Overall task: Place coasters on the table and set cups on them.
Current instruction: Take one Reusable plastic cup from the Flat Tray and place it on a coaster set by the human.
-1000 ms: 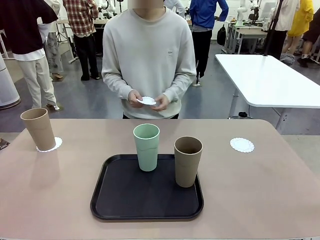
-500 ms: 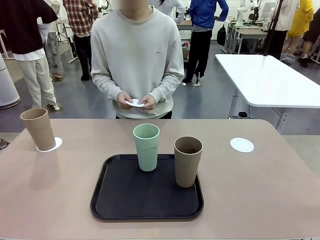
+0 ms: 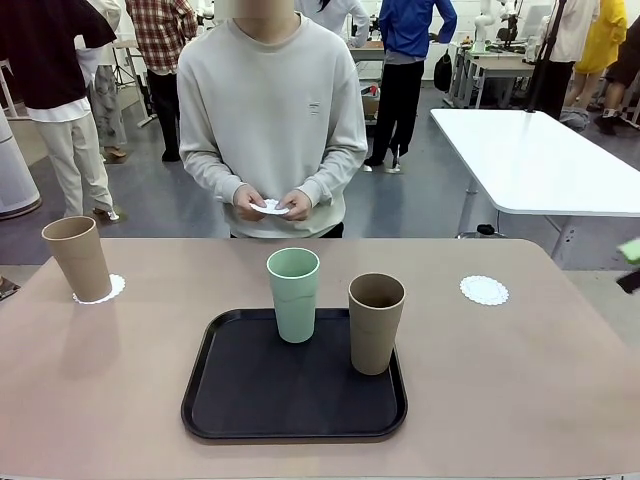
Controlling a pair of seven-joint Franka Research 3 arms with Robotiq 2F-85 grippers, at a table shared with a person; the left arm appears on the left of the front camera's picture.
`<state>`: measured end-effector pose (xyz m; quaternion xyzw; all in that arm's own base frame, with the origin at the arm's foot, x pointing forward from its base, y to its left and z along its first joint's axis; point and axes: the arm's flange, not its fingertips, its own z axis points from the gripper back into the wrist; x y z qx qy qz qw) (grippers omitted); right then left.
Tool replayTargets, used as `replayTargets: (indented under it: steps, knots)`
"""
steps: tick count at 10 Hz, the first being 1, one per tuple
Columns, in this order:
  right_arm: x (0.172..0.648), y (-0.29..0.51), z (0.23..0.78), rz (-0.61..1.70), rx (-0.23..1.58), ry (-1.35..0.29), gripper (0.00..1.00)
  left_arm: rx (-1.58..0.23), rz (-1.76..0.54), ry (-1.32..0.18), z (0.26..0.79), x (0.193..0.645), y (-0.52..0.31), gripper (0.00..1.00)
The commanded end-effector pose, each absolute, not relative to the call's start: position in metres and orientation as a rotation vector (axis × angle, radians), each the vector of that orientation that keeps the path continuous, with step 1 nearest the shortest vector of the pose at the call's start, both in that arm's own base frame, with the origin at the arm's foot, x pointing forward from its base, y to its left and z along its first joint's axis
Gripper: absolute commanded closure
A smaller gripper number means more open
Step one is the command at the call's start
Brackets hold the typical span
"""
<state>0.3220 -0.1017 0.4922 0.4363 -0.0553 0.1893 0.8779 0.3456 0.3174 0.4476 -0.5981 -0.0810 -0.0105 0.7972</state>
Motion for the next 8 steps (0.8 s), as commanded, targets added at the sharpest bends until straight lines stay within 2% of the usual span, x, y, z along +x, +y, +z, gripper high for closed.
replayTargets:
  steps: [1, 2, 4, 6, 8]
  knots:
    - [0.338, -0.059, 0.518, 0.809, 0.486, -0.247, 0.0, -1.298, -0.02, -0.175, 0.449, 0.344, 0.318, 0.0]
    - [0.322, -0.021, 0.522, 1.002, 0.316, -0.26, 0.0, -1.298, -0.02, -0.175, 0.449, 0.344, 0.318, 0.0]
    - [0.285, 0.034, 0.51, 1.244, 0.112, -0.331, 0.0, -1.298, -0.02, -0.175, 0.449, 0.344, 0.318, 0.0]
    - [0.256, 0.046, 0.496, 1.401, 0.218, -0.387, 0.0, -1.298, -0.02, -0.175, 0.449, 0.344, 0.318, 0.0]
    - [0.244, 0.038, 0.5, 1.44, 0.35, -0.43, 0.0, -1.298, -0.02, -0.175, 0.449, 0.344, 0.318, 0.0]
